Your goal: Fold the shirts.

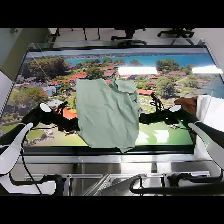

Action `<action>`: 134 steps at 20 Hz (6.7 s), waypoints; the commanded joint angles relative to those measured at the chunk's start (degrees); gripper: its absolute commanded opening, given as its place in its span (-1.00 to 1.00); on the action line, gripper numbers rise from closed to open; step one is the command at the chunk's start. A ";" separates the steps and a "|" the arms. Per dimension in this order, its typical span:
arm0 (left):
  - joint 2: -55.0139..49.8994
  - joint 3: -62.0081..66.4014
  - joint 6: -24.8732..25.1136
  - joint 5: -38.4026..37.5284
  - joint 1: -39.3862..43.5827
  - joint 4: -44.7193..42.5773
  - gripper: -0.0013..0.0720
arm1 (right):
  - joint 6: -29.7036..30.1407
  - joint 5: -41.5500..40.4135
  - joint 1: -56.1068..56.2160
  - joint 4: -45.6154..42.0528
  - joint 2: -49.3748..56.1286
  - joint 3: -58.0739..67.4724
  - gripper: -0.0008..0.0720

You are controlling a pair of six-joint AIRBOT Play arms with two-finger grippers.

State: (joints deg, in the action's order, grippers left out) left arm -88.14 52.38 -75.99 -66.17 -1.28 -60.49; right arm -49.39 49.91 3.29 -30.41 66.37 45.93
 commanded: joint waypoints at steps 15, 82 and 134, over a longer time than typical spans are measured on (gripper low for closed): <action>38.88 50.73 -5.29 -5.57 1.57 -1.33 -0.93 | -4.57 21.99 -24.44 0.50 -34.45 47.30 -0.93; 3.67 5.75 1.62 -12.87 -14.71 0.02 0.28 | -10.40 12.90 -23.96 -15.89 0.31 0.33 0.32; 39.82 63.01 5.84 -9.77 -36.20 30.05 -0.91 | 8.28 4.04 -38.47 14.95 -39.56 52.28 -0.93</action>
State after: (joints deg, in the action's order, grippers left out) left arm -52.34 110.02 -68.77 -78.04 -28.95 -30.39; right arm -41.43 58.52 -34.33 -12.23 29.45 91.79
